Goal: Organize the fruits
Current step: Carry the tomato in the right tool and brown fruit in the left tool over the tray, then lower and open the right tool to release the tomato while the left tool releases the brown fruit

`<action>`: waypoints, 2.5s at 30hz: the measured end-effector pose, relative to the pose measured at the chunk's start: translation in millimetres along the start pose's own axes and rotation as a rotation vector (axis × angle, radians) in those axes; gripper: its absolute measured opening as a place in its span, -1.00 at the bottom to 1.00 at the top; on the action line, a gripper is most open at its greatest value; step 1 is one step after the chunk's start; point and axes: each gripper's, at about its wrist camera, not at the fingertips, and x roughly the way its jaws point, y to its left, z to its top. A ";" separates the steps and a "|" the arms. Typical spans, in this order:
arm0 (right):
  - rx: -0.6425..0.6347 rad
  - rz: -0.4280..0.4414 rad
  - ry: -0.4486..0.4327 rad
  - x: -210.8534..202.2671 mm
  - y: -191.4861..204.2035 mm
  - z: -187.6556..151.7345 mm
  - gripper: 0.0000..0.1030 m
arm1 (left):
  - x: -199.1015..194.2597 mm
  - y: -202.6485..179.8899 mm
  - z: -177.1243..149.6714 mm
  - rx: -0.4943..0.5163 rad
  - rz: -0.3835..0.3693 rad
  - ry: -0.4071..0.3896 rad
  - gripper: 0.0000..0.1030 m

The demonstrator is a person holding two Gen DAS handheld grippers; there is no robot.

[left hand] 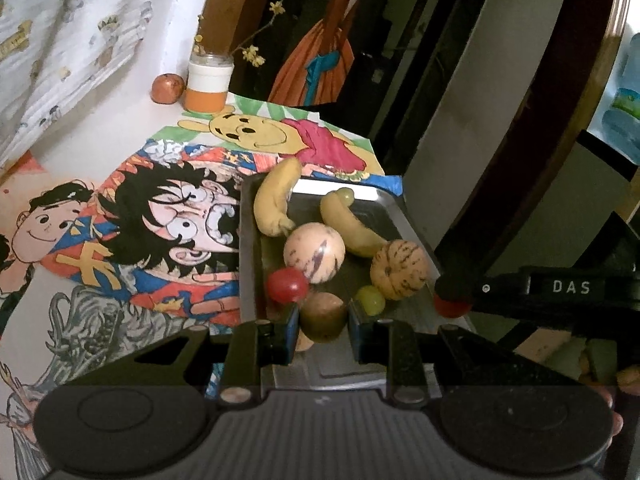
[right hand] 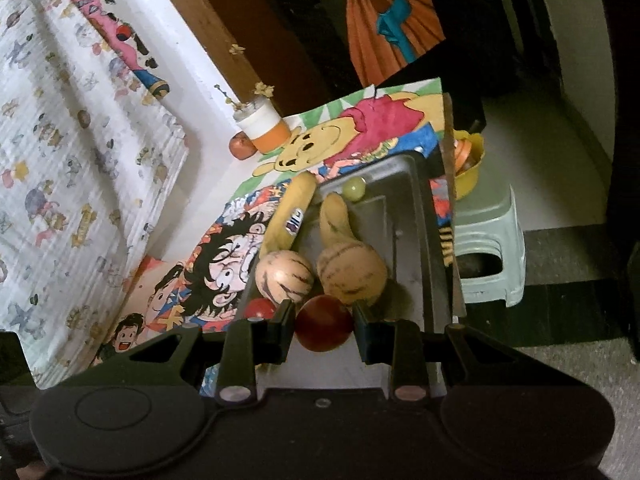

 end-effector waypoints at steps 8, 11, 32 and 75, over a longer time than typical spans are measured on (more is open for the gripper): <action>-0.045 -0.047 -0.008 2.8 1.1 -18.6 -0.35 | 2.8 0.5 -9.9 0.008 0.002 0.032 -0.44; -0.071 -0.061 -0.011 3.5 3.7 -23.8 -0.35 | 3.9 1.6 -13.6 0.008 0.005 0.043 -0.44; -0.192 -0.118 -0.033 0.2 11.5 -49.8 -0.35 | 7.1 4.9 -23.8 0.014 0.035 0.072 -0.44; -0.266 -0.194 -0.092 -13.1 10.3 -74.1 -0.22 | 9.8 7.6 -30.1 -0.002 0.030 0.084 -0.43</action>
